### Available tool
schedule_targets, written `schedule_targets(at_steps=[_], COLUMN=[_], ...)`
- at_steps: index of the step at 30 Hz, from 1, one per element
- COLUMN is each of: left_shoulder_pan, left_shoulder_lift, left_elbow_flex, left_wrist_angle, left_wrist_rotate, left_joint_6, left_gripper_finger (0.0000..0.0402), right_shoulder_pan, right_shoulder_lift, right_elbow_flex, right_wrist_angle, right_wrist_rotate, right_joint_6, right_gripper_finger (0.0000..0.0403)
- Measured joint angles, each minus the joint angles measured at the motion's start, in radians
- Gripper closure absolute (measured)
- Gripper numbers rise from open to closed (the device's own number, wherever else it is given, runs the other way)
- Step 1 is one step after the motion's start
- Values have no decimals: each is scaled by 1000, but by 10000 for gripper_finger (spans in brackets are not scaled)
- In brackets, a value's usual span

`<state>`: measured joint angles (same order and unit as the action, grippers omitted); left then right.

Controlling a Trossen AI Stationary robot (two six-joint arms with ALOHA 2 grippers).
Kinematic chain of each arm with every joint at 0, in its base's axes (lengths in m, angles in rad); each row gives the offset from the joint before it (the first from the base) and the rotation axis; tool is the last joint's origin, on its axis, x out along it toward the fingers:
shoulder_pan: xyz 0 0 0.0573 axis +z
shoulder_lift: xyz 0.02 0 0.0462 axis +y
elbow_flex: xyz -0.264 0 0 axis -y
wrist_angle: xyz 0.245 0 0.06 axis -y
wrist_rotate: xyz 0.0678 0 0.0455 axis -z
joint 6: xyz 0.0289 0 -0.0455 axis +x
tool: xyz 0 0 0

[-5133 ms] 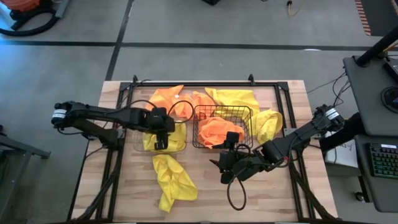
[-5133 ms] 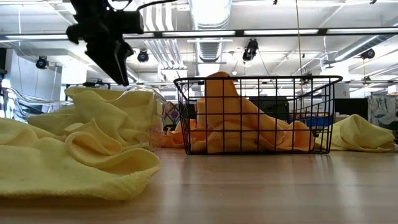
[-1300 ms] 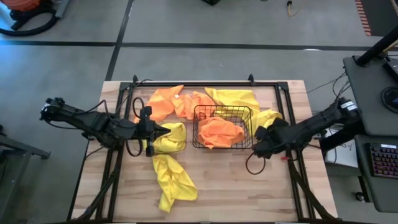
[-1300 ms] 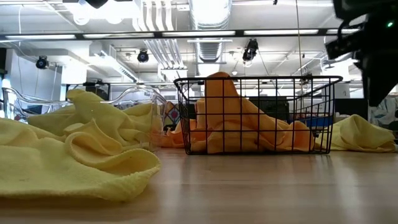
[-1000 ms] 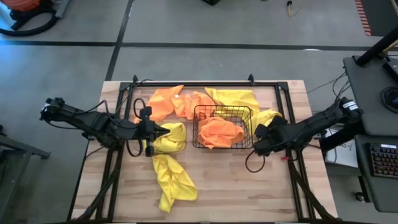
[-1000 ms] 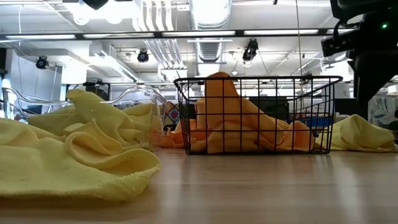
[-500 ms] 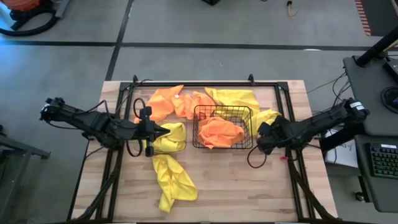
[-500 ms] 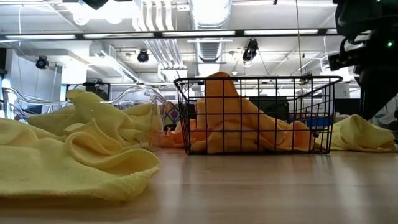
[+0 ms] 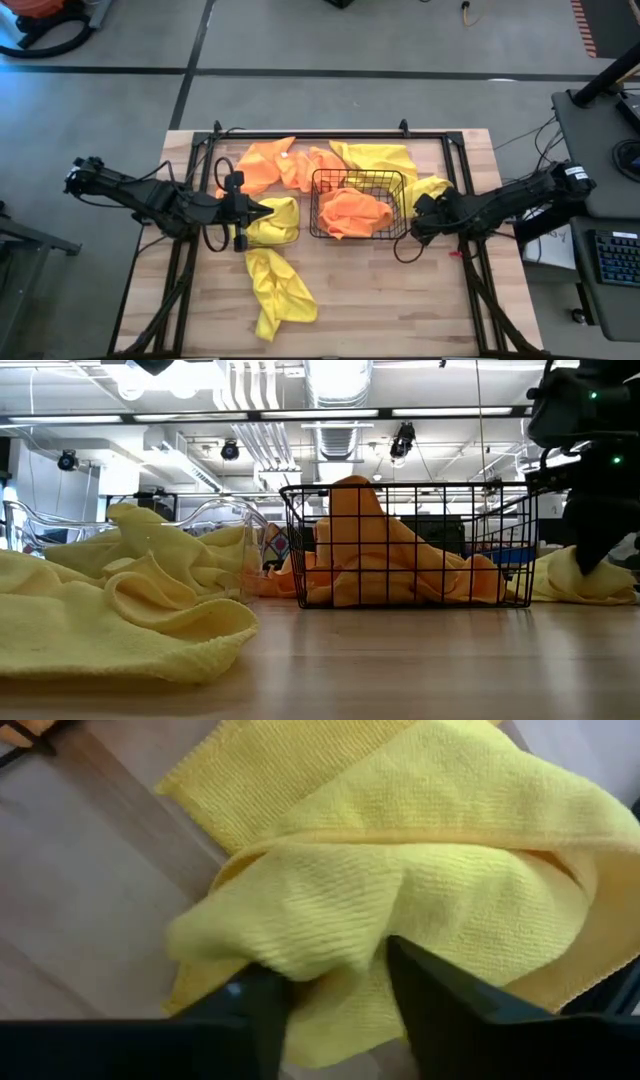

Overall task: Sort microfiber towel by color & place in baskets
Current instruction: Put the yellow towel into the transparent bin

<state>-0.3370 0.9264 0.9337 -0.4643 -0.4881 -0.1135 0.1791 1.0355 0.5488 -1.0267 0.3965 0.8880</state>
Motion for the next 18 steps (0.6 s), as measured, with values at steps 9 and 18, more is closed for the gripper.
schedule_targets(at_steps=[9,18], left_shoulder_pan=[0,0], left_shoulder_lift=[0,41], left_elbow_flex=[0,-3], left_wrist_angle=[1,4], left_wrist_rotate=[0,1], left_joint_6=[-4,-61], left_gripper_finger=[402,402], right_shoulder_pan=[3,4], right_shoulder_lift=[0,2], right_elbow_flex=[89,398], right_wrist_angle=[-112,-419], right_wrist_rotate=[47,386], right_joint_6=[39,185], right_gripper_finger=[392,394])
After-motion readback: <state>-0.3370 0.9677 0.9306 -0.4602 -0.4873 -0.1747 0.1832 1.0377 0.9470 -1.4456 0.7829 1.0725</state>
